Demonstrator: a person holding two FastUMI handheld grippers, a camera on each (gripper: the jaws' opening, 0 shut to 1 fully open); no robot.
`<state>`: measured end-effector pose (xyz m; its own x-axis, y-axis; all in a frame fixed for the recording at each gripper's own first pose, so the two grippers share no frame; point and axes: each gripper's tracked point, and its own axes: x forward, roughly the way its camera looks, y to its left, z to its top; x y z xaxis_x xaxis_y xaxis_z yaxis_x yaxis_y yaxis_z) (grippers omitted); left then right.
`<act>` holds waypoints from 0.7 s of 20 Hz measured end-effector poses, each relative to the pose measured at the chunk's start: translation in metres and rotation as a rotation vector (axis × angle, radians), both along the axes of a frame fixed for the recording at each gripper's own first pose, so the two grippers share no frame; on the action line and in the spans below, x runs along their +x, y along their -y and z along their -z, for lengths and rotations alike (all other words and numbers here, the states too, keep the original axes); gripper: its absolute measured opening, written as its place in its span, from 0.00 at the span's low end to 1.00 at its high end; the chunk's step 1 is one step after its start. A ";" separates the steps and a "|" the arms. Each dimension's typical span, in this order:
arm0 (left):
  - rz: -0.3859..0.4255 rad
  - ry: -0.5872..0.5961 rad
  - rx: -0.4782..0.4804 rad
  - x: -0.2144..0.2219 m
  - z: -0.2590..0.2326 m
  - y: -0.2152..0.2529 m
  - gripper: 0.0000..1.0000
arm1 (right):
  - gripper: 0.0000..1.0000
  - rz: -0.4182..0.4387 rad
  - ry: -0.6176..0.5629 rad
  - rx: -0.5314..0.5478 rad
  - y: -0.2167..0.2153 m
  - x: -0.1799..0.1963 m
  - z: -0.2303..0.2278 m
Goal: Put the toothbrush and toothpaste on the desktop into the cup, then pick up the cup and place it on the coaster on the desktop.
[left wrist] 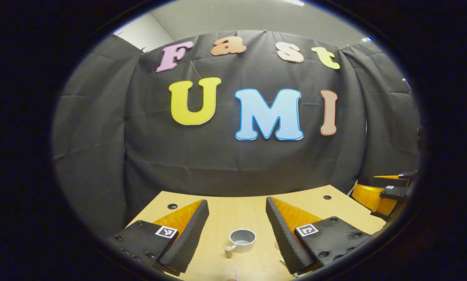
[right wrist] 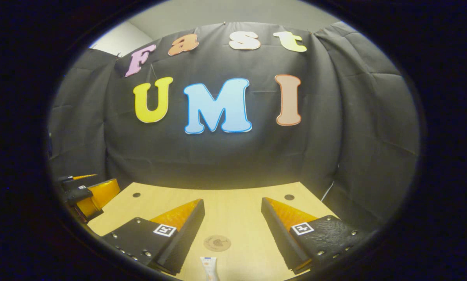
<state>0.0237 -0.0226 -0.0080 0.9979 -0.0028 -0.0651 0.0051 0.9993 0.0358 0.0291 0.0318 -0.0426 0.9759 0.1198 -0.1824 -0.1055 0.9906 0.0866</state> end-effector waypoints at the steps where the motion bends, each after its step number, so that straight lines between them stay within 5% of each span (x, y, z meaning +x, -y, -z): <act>1: -0.001 -0.018 0.001 0.000 0.007 0.000 1.00 | 0.92 -0.012 -0.024 0.001 -0.004 -0.001 0.009; 14: -0.013 -0.293 0.002 -0.009 0.138 0.003 0.94 | 0.92 -0.117 -0.323 -0.013 -0.031 -0.022 0.115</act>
